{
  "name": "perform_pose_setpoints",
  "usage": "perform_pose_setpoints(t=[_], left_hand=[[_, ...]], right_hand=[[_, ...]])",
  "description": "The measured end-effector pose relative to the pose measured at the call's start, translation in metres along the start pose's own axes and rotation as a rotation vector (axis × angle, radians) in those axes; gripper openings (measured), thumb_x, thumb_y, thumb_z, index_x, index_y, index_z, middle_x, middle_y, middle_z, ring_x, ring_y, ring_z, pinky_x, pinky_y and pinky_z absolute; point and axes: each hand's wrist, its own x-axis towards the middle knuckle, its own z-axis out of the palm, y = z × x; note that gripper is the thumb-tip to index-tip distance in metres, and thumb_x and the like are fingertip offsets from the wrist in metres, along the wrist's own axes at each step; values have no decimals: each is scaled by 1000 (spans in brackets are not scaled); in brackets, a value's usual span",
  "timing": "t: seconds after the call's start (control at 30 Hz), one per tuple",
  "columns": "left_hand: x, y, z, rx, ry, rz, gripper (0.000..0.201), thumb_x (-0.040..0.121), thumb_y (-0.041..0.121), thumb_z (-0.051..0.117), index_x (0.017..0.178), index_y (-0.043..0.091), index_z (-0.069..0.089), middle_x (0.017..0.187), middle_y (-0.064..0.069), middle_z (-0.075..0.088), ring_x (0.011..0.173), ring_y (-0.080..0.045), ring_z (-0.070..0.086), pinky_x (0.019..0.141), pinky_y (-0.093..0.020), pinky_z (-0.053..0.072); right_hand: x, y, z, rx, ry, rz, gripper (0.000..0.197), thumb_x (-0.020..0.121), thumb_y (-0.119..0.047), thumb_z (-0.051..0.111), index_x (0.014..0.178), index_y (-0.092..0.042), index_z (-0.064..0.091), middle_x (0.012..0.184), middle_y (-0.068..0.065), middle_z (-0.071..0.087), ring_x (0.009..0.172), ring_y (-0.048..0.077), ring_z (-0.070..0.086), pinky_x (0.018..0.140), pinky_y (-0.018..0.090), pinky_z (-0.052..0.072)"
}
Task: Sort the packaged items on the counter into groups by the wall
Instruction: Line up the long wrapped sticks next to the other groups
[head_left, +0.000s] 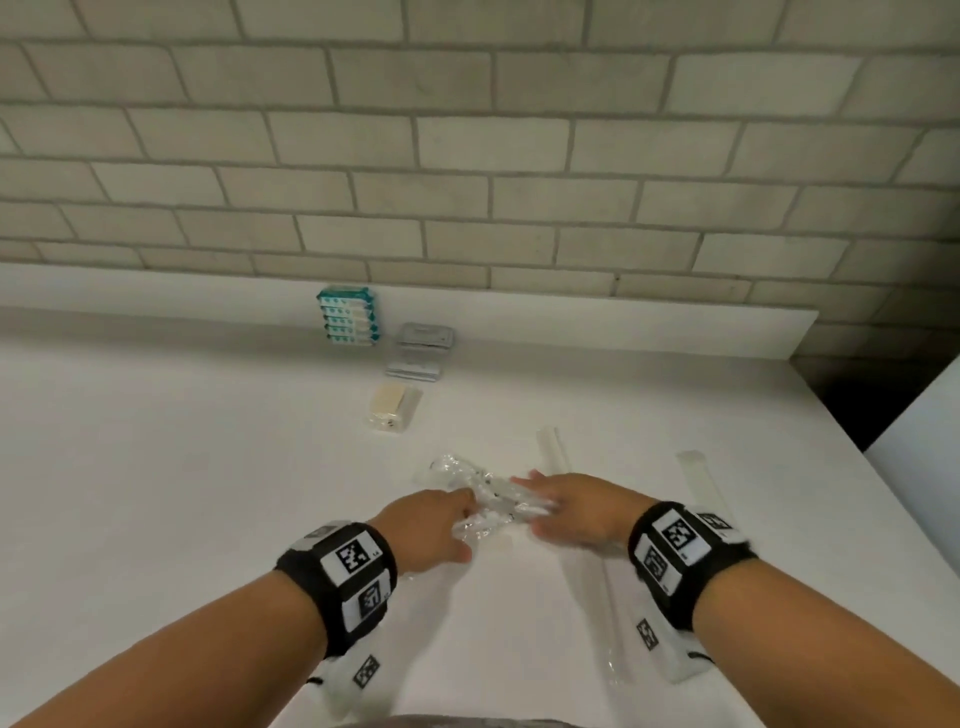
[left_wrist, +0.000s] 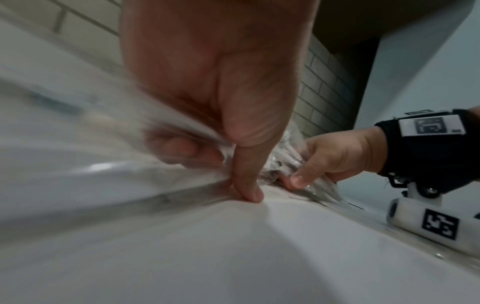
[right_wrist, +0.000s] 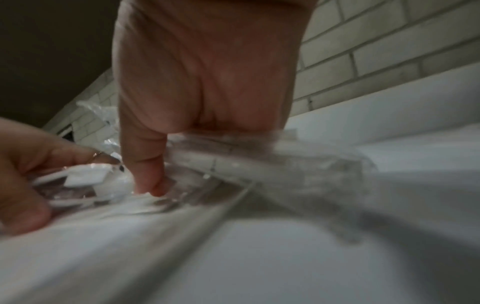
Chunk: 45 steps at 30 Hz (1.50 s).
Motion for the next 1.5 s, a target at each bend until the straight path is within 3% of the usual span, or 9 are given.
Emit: perform_pose_setpoints(t=[0.17, 0.27, 0.4, 0.47, 0.57, 0.77, 1.03, 1.33, 1.5], left_hand=[[28, 50, 6, 34, -18, 179, 34, 87, 32, 61, 115, 20, 47, 110, -3, 60, 96, -24, 57, 72, -28, 38], [38, 83, 17, 29, -24, 259, 27, 86, 31, 61, 107, 19, 48, 102, -3, 60, 88, -22, 54, 69, -29, 38], [47, 107, 24, 46, -52, 314, 47, 86, 34, 61, 128, 17, 47, 118, -5, 59, 105, -25, 57, 76, -29, 41], [48, 105, 13, -18, 6, 283, 48, 85, 36, 62, 128, 19, 49, 121, -3, 59, 106, -23, 58, 78, -29, 43], [53, 86, -19, -186, 117, 162, 52, 84, 40, 65, 127, 17, 48, 121, -3, 58, 103, -20, 57, 83, -29, 46], [46, 22, -54, -264, 30, -15, 100, 81, 49, 69, 154, 22, 6, 158, -5, 23, 144, -21, 26, 115, -35, 26], [16, -14, -18, -58, 31, -10, 80, 86, 44, 61, 151, 32, 17, 153, -2, 30, 140, -22, 32, 113, -36, 29], [16, -4, -1, -139, 224, -158, 46, 88, 21, 57, 129, 14, 39, 110, -6, 59, 92, -20, 57, 76, -29, 47], [19, -5, -7, -404, 406, -218, 28, 87, 19, 54, 113, 14, 45, 89, -3, 61, 74, -19, 57, 62, -29, 47]], right_hand=[[-44, 44, -9, -27, 79, 53, 34, 83, -29, 67, 117, -28, 66, 154, -16, 31, 121, -9, 37, 102, 23, 35], [-71, 62, -9, -1, 100, 191, 22, 81, -32, 69, 101, -39, 66, 156, -19, 27, 129, 4, 43, 105, 27, 36], [-91, 57, -29, -171, 194, 430, 39, 88, -34, 60, 126, -25, 56, 150, -5, 40, 145, 34, 22, 115, 37, 24], [-91, 44, -43, -188, 311, 439, 26, 87, -30, 60, 110, -18, 60, 121, 1, 61, 120, 27, 53, 95, 31, 42], [-79, 19, -62, -98, 417, 450, 12, 85, -23, 62, 90, -14, 58, 91, 1, 64, 89, 22, 65, 75, 31, 49], [-43, -11, -64, -177, 630, 474, 73, 82, -51, 66, 138, -14, 37, 130, 10, 51, 114, 28, 55, 90, 39, 50], [-7, -57, 0, -367, 147, 216, 58, 90, -39, 55, 144, -22, 41, 143, 0, 47, 128, 21, 48, 102, 33, 42], [0, -49, 18, -514, 149, 210, 57, 88, -40, 57, 140, -22, 46, 131, 1, 54, 118, 24, 55, 96, 34, 47], [-4, -47, 16, -480, 149, 232, 15, 85, -31, 53, 92, -17, 55, 91, -3, 52, 85, 20, 54, 71, 28, 43]])
